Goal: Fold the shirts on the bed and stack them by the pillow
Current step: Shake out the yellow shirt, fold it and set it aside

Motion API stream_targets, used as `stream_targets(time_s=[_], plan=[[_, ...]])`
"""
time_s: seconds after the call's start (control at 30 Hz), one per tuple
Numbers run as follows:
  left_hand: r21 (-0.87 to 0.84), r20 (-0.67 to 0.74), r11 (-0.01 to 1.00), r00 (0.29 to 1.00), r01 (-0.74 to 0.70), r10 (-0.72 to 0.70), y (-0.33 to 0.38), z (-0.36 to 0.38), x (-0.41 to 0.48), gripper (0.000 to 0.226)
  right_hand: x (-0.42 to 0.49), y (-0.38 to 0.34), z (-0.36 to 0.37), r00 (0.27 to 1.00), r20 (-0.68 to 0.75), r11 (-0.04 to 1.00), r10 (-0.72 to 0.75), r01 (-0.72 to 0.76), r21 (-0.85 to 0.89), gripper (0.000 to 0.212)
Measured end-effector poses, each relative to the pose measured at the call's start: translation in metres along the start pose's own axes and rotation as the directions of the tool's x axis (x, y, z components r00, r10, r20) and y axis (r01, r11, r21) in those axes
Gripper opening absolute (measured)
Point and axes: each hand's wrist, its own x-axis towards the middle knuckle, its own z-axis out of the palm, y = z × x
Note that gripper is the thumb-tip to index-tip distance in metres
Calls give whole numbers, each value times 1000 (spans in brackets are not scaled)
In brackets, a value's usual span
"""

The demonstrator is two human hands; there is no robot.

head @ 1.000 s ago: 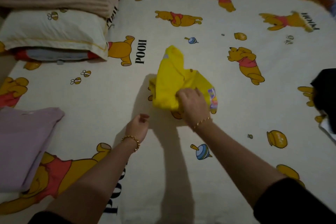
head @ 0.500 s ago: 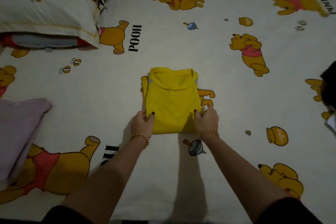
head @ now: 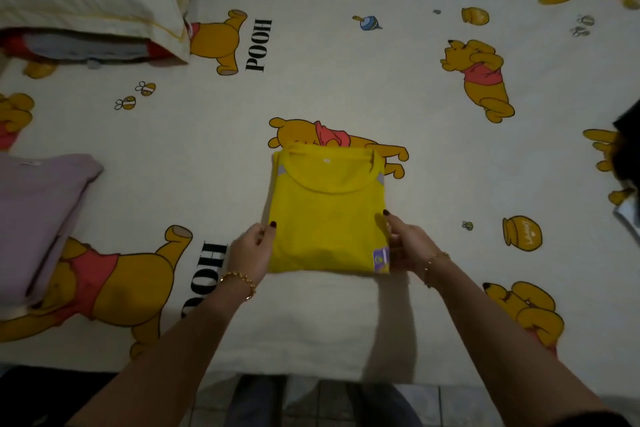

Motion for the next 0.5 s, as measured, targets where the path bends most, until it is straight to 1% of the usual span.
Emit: stream_targets(time_s=[0.07, 0.1, 0.13, 0.2, 0.27, 0.33, 0.37, 0.43, 0.5], plan=[[-17, 143, 985, 976, 171, -167, -8, -6, -7, 45, -12, 4, -9, 992, 101, 996, 79, -74, -53, 54], [-11, 178, 974, 959, 225, -220, -11, -9, -11, 45, -15, 7, -10, 990, 108, 993, 95, -85, -88, 55], [-1, 178, 973, 957, 232, -228, -11, -10, -12, 45, -16, 7, -10, 991, 100, 988, 88, -74, -135, 56], [5, 133, 987, 978, 162, -162, -8, -10, -8, 48, -13, 5, -7, 1000, -1, 970, 25, -24, -240, 56], [-17, 68, 995, 993, 95, -93, 0, -9, -1, 50, -8, -4, 0, 994, -100, 972, -46, 21, -236, 51], [-45, 4, 996, 998, 71, -71, 10, -5, 8, 50, -2, -16, 8, 985, -146, 981, -96, 68, -183, 51], [-33, -24, 998, 998, 51, -52, 17, -3, 11, 50, 4, -21, 11, 979, -173, 983, -103, 73, -170, 53], [20, -92, 1000, 996, 11, -9, 30, 1, 17, 49, 15, -31, 14, 971, -211, 980, -115, 76, -184, 54], [39, -144, 999, 990, -2, 8, 40, 4, 23, 48, 23, -40, 18, 965, -218, 970, -148, 99, -221, 47]])
